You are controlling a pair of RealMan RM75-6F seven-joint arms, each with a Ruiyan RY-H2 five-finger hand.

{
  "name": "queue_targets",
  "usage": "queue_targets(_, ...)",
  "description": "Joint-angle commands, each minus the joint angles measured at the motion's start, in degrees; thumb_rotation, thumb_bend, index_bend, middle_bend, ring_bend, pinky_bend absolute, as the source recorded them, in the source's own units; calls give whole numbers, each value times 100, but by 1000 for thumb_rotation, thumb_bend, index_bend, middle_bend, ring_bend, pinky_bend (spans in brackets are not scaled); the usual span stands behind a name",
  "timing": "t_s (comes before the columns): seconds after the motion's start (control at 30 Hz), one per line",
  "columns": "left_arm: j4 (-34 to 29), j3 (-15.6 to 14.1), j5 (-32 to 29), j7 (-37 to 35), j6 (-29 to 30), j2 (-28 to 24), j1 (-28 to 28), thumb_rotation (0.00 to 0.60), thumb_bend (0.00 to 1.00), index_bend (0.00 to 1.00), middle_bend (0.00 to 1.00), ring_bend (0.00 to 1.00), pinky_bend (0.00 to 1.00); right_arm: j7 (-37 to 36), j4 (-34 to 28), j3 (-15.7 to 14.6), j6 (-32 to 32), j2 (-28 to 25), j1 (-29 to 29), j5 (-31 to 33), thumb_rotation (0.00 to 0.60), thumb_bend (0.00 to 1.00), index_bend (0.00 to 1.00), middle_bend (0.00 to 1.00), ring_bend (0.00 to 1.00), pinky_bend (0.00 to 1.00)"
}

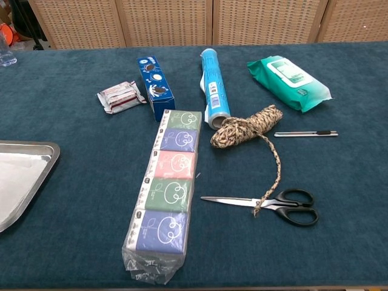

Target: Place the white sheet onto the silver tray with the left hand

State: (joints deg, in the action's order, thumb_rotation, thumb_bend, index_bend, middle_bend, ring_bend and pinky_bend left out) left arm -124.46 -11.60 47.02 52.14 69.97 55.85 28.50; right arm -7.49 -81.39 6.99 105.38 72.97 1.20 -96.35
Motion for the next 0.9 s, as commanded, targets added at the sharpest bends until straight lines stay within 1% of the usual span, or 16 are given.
queue_targets(0.03,75,36,-25,-69,0,14,2,568,143,239,0,0,0,-6,4,-2,0,2,0,-3,600,53,207,0,0,0)
queue_targets(0.2,145,150,-56,-291,17,36,-8,572,122,237,0,0,0,-9,9,1,-9,4,2,4,600,53,207,0,0,0)
queue_targets(0.4,41,250,111,-774,-153,-147,-18,572,120,237,0,0,0,-10,12,5,-13,9,5,10,600,53,206,0,0,0)
queue_targets(0.53,99,371,606,-1515,-265,-282,-143,575,121,236,0,0,0,-35,-5,9,-6,-6,-6,25,600,53,207,0,0,0)
queue_targets(0.6,146,382,812,-1842,-385,-360,-190,574,121,234,0,0,0,-32,-6,12,-12,-9,-7,35,600,53,207,0,0,0)
queue_targets(0.73,222,401,1146,-2551,-738,-533,-247,529,123,214,0,0,0,-22,-21,7,-38,-15,-6,48,600,53,207,0,0,0)
queue_targets(0.9,259,428,1356,-3261,-1194,-717,-245,509,125,210,0,0,0,8,-30,3,-41,-5,-1,32,600,53,207,0,0,0)
